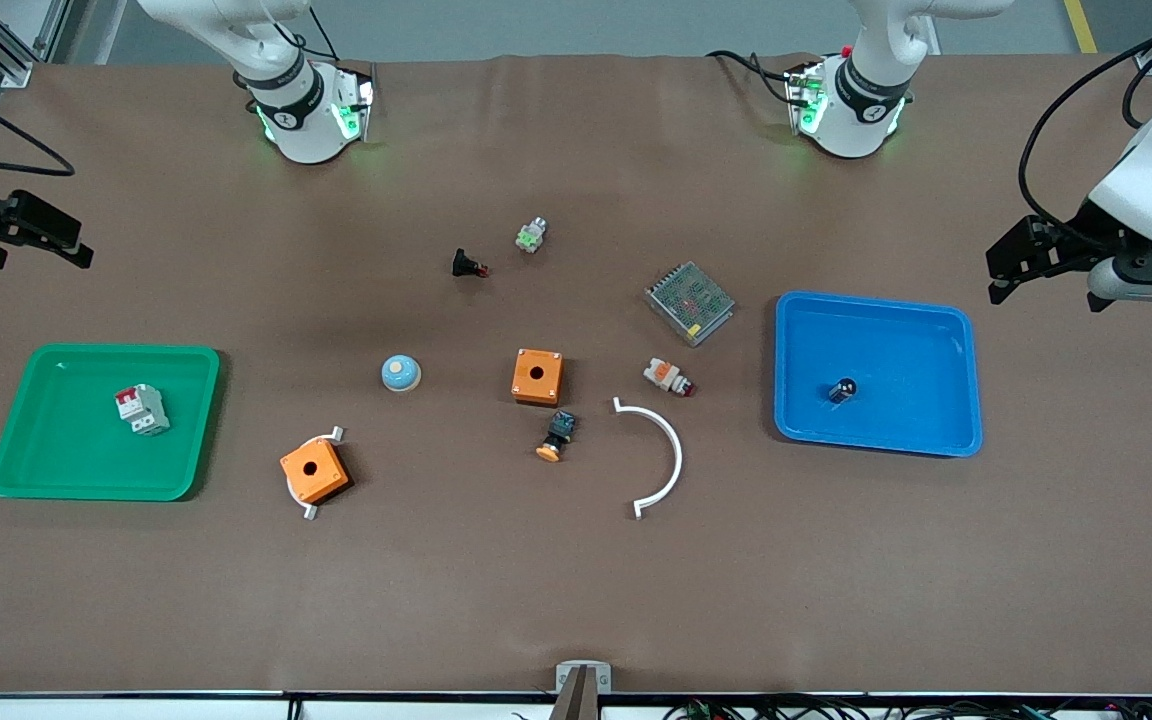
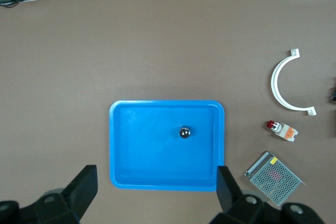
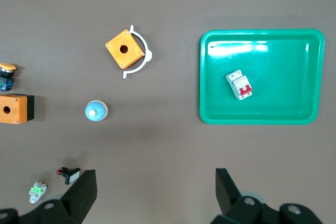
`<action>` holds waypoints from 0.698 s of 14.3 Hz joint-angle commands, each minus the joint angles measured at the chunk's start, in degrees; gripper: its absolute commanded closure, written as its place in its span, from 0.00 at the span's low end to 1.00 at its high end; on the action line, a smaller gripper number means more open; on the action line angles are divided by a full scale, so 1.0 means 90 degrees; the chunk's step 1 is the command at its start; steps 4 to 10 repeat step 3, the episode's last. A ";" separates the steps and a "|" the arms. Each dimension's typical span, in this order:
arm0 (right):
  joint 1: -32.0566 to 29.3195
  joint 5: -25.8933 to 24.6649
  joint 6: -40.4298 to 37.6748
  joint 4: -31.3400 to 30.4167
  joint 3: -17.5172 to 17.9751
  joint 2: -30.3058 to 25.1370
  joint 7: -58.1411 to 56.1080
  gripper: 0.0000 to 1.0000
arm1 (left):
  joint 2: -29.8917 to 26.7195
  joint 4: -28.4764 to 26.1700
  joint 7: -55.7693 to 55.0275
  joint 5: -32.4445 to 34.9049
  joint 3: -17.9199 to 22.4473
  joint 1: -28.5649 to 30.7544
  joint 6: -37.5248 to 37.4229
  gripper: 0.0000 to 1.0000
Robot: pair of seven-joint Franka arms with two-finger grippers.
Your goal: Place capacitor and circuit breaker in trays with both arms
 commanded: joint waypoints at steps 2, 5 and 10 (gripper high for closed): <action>-0.0090 -0.0280 0.0099 -0.0477 0.0087 -0.0425 -0.0003 0.00 | 0.0110 0.0252 0.0038 0.0023 -0.0026 0.0031 -0.0165 0.00; -0.0090 -0.0280 0.0090 -0.0477 0.0087 -0.0416 0.0007 0.00 | 0.0120 0.0252 0.0038 0.0032 -0.0026 0.0021 -0.0165 0.00; -0.0090 -0.0280 0.0090 -0.0477 0.0087 -0.0416 0.0007 0.00 | 0.0120 0.0252 0.0038 0.0032 -0.0026 0.0021 -0.0165 0.00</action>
